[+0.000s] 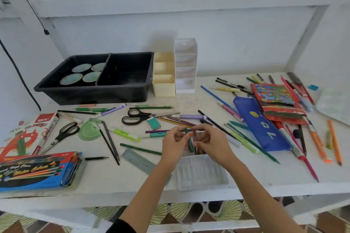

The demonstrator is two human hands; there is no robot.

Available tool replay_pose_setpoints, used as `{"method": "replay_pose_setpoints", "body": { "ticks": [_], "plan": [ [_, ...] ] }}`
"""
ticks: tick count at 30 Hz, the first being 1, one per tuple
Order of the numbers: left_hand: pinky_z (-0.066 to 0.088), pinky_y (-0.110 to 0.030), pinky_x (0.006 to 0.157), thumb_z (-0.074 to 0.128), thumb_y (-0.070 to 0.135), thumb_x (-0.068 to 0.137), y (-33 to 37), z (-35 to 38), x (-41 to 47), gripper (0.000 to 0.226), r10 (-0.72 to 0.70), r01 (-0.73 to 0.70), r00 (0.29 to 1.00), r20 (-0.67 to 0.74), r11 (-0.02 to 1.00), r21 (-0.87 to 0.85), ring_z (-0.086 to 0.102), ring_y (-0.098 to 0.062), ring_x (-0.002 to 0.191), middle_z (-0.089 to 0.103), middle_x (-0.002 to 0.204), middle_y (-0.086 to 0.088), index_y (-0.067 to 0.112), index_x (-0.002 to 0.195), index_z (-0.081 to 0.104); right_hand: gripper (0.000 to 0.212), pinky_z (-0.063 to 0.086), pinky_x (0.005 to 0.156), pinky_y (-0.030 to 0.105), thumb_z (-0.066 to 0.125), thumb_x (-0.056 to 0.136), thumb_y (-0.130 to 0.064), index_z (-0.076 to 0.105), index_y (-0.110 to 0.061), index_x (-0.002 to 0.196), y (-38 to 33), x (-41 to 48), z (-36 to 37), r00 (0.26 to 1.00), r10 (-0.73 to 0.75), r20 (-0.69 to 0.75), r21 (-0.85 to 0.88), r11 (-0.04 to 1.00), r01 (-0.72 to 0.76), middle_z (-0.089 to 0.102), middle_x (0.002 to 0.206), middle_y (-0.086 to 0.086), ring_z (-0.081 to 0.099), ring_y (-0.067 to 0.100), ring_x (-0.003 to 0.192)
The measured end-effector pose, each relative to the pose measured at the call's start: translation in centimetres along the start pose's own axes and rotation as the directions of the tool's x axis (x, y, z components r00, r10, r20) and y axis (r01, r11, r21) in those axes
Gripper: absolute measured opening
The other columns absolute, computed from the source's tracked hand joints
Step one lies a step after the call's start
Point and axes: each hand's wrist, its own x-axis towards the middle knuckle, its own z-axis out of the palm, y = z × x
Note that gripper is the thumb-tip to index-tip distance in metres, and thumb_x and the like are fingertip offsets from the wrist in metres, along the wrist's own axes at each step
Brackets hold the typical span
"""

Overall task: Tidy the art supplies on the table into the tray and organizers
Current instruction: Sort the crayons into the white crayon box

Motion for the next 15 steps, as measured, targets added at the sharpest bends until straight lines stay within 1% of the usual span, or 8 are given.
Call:
{"method": "replay_pose_setpoints", "body": {
  "ticks": [2, 4, 6, 8, 10, 11, 13, 15],
  "plan": [
    [0.056, -0.045, 0.079, 0.065, 0.009, 0.086, -0.1, 0.1, -0.1, 0.020, 0.014, -0.014, 1.000, -0.007, 1.000, 0.002, 0.065, -0.026, 0.088, 0.065, 0.086, -0.006, 0.022, 0.100, 0.063, 0.043, 0.041, 0.072, 0.012, 0.074, 0.076, -0.007, 0.061, -0.020, 0.116, 0.7, -0.1, 0.4, 0.998, -0.060, -0.003, -0.147, 0.987, 0.058, 0.054, 0.083, -0.008, 0.052, 0.007, 0.076],
    [0.056, -0.043, 0.079, 0.065, 0.010, 0.086, 0.0, 0.1, -0.2, 0.021, 0.033, -0.033, 0.999, -0.008, 0.999, 0.006, 0.064, -0.024, 0.089, 0.064, 0.087, -0.004, 0.022, 0.102, 0.063, 0.048, 0.038, 0.086, 0.019, 0.073, 0.079, -0.018, 0.058, -0.021, 0.125, 1.6, -0.2, 0.6, 0.993, -0.116, -0.021, -0.294, 0.950, 0.105, 0.050, 0.099, -0.004, 0.047, 0.012, 0.096],
    [0.056, -0.040, 0.079, 0.064, 0.009, 0.087, -0.1, 0.2, -0.3, 0.021, 0.052, -0.052, 0.999, -0.015, 0.999, 0.000, 0.063, -0.023, 0.089, 0.064, 0.088, -0.004, 0.022, 0.103, 0.063, 0.049, 0.040, 0.092, 0.028, 0.072, 0.081, -0.022, 0.057, -0.020, 0.127, 2.3, -0.6, 0.6, 0.983, -0.177, -0.053, -0.362, 0.921, 0.146, 0.052, 0.109, 0.000, 0.045, 0.016, 0.105],
    [0.057, -0.035, 0.078, 0.064, 0.009, 0.087, -0.3, 0.2, -0.5, 0.021, 0.075, -0.075, 0.997, -0.017, 0.997, -0.004, 0.062, -0.019, 0.088, 0.064, 0.089, -0.003, 0.022, 0.104, 0.062, 0.043, 0.045, 0.089, 0.036, 0.073, 0.080, -0.019, 0.061, -0.018, 0.122, 3.0, -1.1, 0.8, 0.948, -0.298, -0.106, -0.417, 0.880, 0.230, 0.057, 0.109, 0.002, 0.050, 0.021, 0.105],
    [0.056, -0.030, 0.076, 0.064, 0.010, 0.087, -0.5, 0.2, -0.5, 0.022, 0.088, -0.088, 0.996, -0.029, 0.996, 0.005, 0.061, -0.017, 0.088, 0.064, 0.091, -0.003, 0.022, 0.105, 0.062, 0.037, 0.047, 0.085, 0.040, 0.075, 0.077, -0.020, 0.066, -0.020, 0.114, 3.7, -1.6, 1.1, 0.909, -0.396, -0.129, -0.499, 0.818, 0.285, 0.062, 0.111, 0.002, 0.051, 0.024, 0.106],
    [0.056, -0.029, 0.076, 0.064, 0.010, 0.087, -0.5, 0.2, -0.5, 0.023, 0.091, -0.091, 0.995, -0.034, 0.996, 0.014, 0.061, -0.016, 0.087, 0.064, 0.091, -0.002, 0.022, 0.106, 0.062, 0.034, 0.046, 0.082, 0.040, 0.074, 0.078, -0.023, 0.067, -0.022, 0.111, 3.9, -1.7, 1.2, 0.900, -0.417, -0.126, -0.534, 0.793, 0.293, 0.063, 0.112, 0.002, 0.050, 0.023, 0.108],
    [0.056, -0.026, 0.076, 0.065, 0.010, 0.087, -0.6, 0.3, -0.6, 0.024, 0.102, -0.101, 0.994, -0.037, 0.994, 0.029, 0.060, -0.012, 0.087, 0.064, 0.091, -0.001, 0.020, 0.108, 0.063, 0.029, 0.047, 0.080, 0.040, 0.064, 0.082, -0.031, 0.069, -0.025, 0.109, 4.0, -1.9, 1.2, 0.902, -0.415, -0.122, -0.573, 0.771, 0.277, 0.064, 0.115, 0.002, 0.047, 0.021, 0.111],
    [0.056, -0.026, 0.076, 0.065, 0.011, 0.086, -0.6, 0.4, -0.7, 0.025, 0.106, -0.105, 0.994, -0.039, 0.994, 0.038, 0.059, -0.010, 0.085, 0.063, 0.090, 0.001, 0.019, 0.110, 0.063, 0.032, 0.047, 0.084, 0.040, 0.050, 0.086, -0.038, 0.070, -0.027, 0.109, 3.9, -2.0, 1.2, 0.909, -0.403, -0.107, -0.598, 0.756, 0.265, 0.064, 0.120, 0.003, 0.047, 0.022, 0.116]
  ]
}}
